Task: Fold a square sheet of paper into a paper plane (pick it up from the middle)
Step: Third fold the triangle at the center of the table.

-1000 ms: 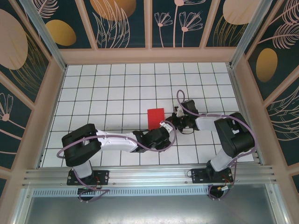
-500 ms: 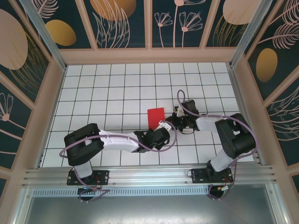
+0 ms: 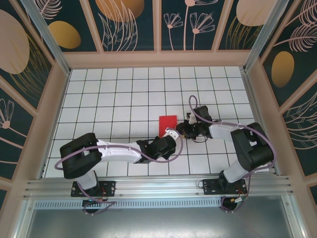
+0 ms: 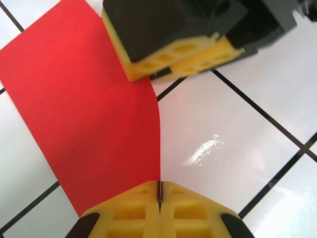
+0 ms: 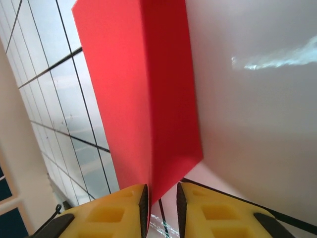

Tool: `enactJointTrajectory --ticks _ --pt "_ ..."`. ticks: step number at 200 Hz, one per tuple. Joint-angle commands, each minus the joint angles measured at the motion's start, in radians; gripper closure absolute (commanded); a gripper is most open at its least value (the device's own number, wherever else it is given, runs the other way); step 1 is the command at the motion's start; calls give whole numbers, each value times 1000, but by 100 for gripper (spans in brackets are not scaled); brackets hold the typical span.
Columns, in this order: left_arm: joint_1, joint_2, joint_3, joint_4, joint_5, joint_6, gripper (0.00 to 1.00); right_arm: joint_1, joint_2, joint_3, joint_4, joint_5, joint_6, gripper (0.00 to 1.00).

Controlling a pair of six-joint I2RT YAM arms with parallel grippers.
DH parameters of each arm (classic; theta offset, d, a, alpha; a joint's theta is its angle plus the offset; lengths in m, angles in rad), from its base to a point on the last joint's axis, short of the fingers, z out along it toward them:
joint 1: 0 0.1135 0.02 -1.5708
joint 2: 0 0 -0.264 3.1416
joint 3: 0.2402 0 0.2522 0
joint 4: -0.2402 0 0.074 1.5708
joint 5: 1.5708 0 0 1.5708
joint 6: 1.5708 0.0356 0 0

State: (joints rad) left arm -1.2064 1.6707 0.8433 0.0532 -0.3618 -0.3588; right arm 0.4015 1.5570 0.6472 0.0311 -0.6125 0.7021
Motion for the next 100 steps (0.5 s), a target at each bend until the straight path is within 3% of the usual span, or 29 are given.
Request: enactJointTrajectory --ticks 1,39,100 --pt "-2 -38 -35 56 20 3 100 -11 -34 74 -86 56 -76 75" --pt "6 -45 -57 87 75 7 100 -11 11 148 -86 48 -82 75" --pt "20 -58 -79 108 152 26 100 21 240 299 -108 -15 -170 88"
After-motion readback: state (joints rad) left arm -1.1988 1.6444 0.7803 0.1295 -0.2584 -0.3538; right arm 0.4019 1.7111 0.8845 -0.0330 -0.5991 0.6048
